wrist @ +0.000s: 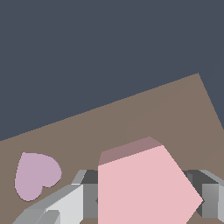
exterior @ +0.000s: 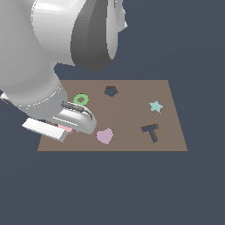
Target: Insert a designated object into the corresponding slot on a board.
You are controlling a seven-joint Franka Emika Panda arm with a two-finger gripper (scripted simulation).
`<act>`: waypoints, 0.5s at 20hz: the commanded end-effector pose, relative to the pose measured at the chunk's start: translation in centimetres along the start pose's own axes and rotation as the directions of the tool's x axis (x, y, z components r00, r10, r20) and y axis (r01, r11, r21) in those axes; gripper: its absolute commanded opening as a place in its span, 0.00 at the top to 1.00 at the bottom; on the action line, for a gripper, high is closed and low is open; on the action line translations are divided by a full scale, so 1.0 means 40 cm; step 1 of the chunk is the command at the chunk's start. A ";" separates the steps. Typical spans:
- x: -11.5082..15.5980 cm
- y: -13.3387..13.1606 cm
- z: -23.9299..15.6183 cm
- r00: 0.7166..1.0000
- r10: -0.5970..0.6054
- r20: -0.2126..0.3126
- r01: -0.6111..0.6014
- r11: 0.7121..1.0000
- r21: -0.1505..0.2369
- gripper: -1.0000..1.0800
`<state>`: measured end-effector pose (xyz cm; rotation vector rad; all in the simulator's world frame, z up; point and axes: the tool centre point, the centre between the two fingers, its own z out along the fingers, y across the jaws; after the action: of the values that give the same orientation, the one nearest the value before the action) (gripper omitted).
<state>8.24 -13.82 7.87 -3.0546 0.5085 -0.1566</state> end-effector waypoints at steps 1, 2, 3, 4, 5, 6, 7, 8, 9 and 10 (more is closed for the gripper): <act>-0.007 0.001 0.004 0.999 -0.043 0.004 0.043 0.999 -0.002 1.00; -0.011 0.001 0.006 0.998 -0.063 0.007 0.063 0.998 -0.003 1.00; -0.014 0.001 0.007 0.996 -0.085 0.009 0.085 0.996 -0.004 1.00; -0.018 0.001 0.009 0.994 -0.108 0.011 0.108 0.994 -0.004 1.00; -0.022 0.001 0.011 0.991 -0.132 0.014 0.132 0.991 -0.005 1.00; -0.027 0.001 0.014 0.987 -0.157 0.017 0.157 0.988 -0.005 1.00; -0.031 0.002 0.016 0.983 -0.184 0.020 0.184 0.983 -0.006 1.00; -0.036 0.002 0.018 0.977 -0.212 0.023 0.212 0.977 -0.006 1.00; -0.041 0.002 0.021 0.970 -0.242 0.026 0.242 0.970 -0.006 1.00; -0.046 0.001 0.023 0.962 -0.272 0.029 0.273 0.962 -0.006 1.00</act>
<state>6.84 -13.35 6.93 -3.1106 0.1557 -0.1244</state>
